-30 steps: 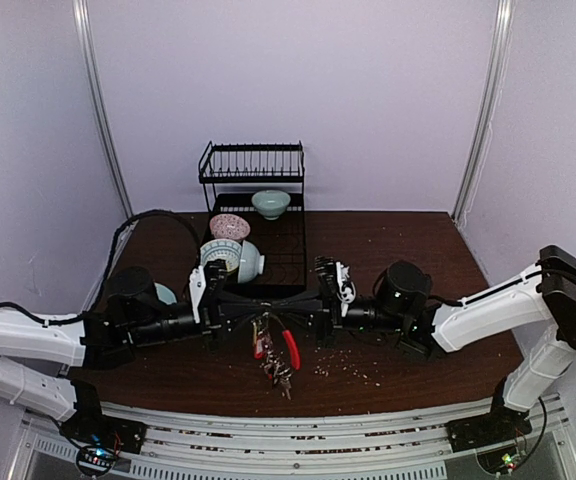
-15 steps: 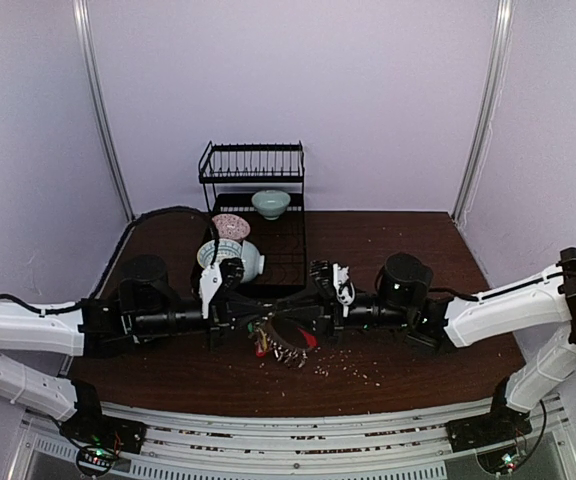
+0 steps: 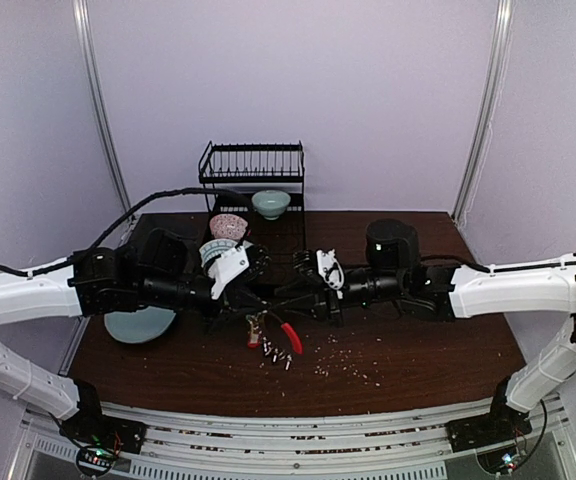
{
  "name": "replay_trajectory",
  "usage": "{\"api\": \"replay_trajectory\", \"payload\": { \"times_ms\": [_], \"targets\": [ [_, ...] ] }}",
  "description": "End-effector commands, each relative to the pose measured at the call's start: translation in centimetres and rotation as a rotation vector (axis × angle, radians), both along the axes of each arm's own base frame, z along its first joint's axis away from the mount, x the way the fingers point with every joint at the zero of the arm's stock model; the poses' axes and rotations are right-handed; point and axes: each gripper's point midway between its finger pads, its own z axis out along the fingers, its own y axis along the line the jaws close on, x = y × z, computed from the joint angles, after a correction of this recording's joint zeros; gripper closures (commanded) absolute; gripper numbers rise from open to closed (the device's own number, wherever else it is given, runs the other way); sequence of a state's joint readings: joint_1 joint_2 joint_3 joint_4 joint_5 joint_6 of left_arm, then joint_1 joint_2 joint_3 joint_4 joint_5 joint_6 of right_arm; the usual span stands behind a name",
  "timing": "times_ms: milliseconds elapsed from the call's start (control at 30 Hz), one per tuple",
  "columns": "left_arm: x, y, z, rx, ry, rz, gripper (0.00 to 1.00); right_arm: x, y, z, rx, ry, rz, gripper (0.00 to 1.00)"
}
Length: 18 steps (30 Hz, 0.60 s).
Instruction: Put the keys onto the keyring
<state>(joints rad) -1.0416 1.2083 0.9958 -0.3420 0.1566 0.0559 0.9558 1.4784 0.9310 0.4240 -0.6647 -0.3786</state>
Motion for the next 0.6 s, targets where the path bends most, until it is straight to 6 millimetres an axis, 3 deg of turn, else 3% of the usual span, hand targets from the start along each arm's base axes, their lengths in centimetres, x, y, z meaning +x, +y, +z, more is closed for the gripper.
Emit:
{"api": "replay_trajectory", "payload": {
  "times_ms": [0,400,567],
  "targets": [
    [-0.4,0.0,1.4,0.013,-0.023,-0.020,1.00,-0.6,0.9,-0.2,-0.012,0.041,0.071,0.78],
    [-0.9,-0.3,2.3,-0.023,-0.036,-0.045,1.00,-0.3,2.4,-0.9,0.003,0.093,0.069,0.80],
    [-1.0,-0.4,2.5,-0.038,-0.042,-0.049,1.00,-0.5,2.8,-0.9,0.008,0.103,0.080,0.85]
  ]
}}
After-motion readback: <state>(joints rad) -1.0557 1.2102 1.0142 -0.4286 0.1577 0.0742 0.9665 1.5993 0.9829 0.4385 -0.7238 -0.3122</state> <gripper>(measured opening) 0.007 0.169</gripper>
